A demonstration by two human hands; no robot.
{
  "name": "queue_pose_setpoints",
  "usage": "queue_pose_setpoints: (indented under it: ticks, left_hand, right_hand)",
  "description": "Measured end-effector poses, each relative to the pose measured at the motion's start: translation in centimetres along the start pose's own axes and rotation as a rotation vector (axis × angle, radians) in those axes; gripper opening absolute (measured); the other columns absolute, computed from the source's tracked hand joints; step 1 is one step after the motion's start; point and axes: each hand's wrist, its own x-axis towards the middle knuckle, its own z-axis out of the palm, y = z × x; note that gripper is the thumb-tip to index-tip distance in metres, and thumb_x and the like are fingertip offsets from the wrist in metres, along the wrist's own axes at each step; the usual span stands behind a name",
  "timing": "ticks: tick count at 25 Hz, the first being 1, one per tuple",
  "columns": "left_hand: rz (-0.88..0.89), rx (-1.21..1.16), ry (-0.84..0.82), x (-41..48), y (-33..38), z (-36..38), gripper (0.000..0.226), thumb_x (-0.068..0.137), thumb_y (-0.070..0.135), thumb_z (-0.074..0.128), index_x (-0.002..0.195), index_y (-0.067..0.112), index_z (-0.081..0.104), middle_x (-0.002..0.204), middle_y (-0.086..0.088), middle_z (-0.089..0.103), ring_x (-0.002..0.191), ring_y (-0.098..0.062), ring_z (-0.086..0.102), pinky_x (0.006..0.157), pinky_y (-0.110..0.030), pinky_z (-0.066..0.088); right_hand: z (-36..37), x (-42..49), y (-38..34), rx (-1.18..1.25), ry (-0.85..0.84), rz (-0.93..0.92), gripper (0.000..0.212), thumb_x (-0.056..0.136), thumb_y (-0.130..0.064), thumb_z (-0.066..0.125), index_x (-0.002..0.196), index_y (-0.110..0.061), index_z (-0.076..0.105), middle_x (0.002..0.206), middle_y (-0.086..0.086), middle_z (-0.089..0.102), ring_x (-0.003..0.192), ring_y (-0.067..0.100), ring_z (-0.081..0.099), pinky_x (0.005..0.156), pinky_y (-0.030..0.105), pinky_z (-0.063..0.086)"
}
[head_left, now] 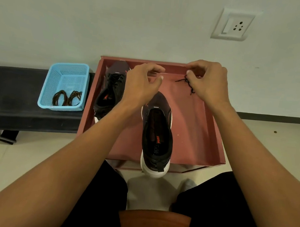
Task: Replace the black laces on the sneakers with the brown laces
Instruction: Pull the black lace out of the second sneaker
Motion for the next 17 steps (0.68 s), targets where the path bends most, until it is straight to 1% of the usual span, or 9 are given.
queue_pose_setpoints:
  ticks: [3, 5, 7, 9, 10, 11, 13, 14, 17]
  left_hand:
    - [-0.076, -0.024, 0.051, -1.2, -0.2, -2.2, 0.018, 0.094, 0.022, 0.073, 0.111, 0.025, 0.078, 0.097, 0.021, 0.073, 0.093, 0.007, 0.069, 0.082, -0.006, 0.051]
    - [-0.125, -0.040, 0.059, -2.3, -0.3, -3.4, 0.018, 0.094, 0.021, 0.073, 0.112, 0.024, 0.078, 0.097, 0.021, 0.073, 0.092, 0.008, 0.069, 0.081, -0.005, 0.049]
    - [-0.163, -0.013, 0.017, -3.8, -0.3, -4.4, 0.021, 0.094, 0.024, 0.074, 0.115, 0.022, 0.078, 0.100, 0.018, 0.075, 0.093, 0.006, 0.070, 0.084, -0.005, 0.051]
    - [-0.217, 0.071, -0.069, -5.9, -0.2, -5.2, 0.026, 0.094, 0.029, 0.075, 0.119, 0.020, 0.076, 0.104, 0.013, 0.076, 0.094, 0.004, 0.069, 0.084, -0.002, 0.049]
    - [-0.249, 0.118, -0.121, -7.2, -0.1, -5.4, 0.029, 0.094, 0.032, 0.075, 0.120, 0.019, 0.076, 0.105, 0.011, 0.076, 0.095, 0.001, 0.069, 0.085, -0.004, 0.049]
    - [-0.284, 0.170, -0.178, -8.6, -0.1, -5.3, 0.033, 0.093, 0.036, 0.076, 0.121, 0.018, 0.075, 0.107, 0.008, 0.076, 0.097, -0.003, 0.070, 0.088, -0.011, 0.051]
    - [-0.350, 0.253, -0.291, -10.9, 0.0, -5.0, 0.040, 0.090, 0.041, 0.079, 0.121, 0.015, 0.075, 0.108, 0.003, 0.078, 0.101, -0.011, 0.073, 0.093, -0.023, 0.053]
    - [-0.373, 0.268, -0.333, -11.6, 0.0, -4.6, 0.041, 0.089, 0.041, 0.080, 0.119, 0.014, 0.076, 0.108, 0.001, 0.079, 0.101, -0.012, 0.074, 0.095, -0.026, 0.054]
    - [-0.369, 0.298, -0.382, -12.1, -0.2, -3.9, 0.030, 0.088, 0.038, 0.081, 0.110, 0.017, 0.080, 0.099, 0.000, 0.080, 0.093, -0.013, 0.075, 0.095, -0.036, 0.058]
  right_hand:
    - [0.8, -1.1, -1.3, 0.033, -0.070, 0.012, 0.022, 0.092, -0.018, 0.072, 0.112, -0.019, 0.081, 0.098, -0.009, 0.078, 0.088, -0.001, 0.073, 0.083, 0.003, 0.050]
    - [1.4, -2.3, -1.8, 0.026, -0.125, 0.030, 0.022, 0.093, -0.021, 0.074, 0.114, -0.020, 0.081, 0.101, -0.011, 0.078, 0.088, -0.004, 0.072, 0.085, 0.006, 0.053]
    - [1.9, -3.7, -2.3, -0.005, -0.193, 0.058, 0.024, 0.093, -0.028, 0.076, 0.116, -0.023, 0.080, 0.103, -0.014, 0.078, 0.087, -0.008, 0.070, 0.086, 0.012, 0.057]
    - [1.8, -5.8, -2.8, -0.059, -0.281, 0.105, 0.029, 0.092, -0.037, 0.077, 0.120, -0.026, 0.079, 0.108, -0.015, 0.077, 0.089, -0.009, 0.069, 0.079, 0.004, 0.051]
    - [1.7, -7.0, -2.8, -0.094, -0.335, 0.130, 0.034, 0.092, -0.041, 0.078, 0.122, -0.026, 0.078, 0.111, -0.014, 0.077, 0.093, -0.007, 0.070, 0.078, 0.003, 0.047]
    - [1.4, -8.3, -2.7, -0.128, -0.395, 0.150, 0.039, 0.090, -0.044, 0.079, 0.125, -0.024, 0.077, 0.115, -0.011, 0.077, 0.099, -0.001, 0.071, 0.083, 0.007, 0.049]
    - [1.1, -10.4, -2.6, -0.179, -0.511, 0.190, 0.048, 0.087, -0.045, 0.082, 0.129, -0.021, 0.075, 0.121, -0.004, 0.077, 0.110, 0.008, 0.073, 0.097, 0.023, 0.055]
    - [1.0, -11.2, -2.6, -0.181, -0.550, 0.213, 0.047, 0.087, -0.041, 0.083, 0.129, -0.020, 0.075, 0.122, -0.002, 0.077, 0.111, 0.011, 0.073, 0.099, 0.027, 0.056]
    - [0.9, -12.0, -2.6, -0.155, -0.578, 0.259, 0.039, 0.090, -0.022, 0.082, 0.128, -0.022, 0.075, 0.119, 0.004, 0.078, 0.096, 0.017, 0.077, 0.090, 0.032, 0.062]
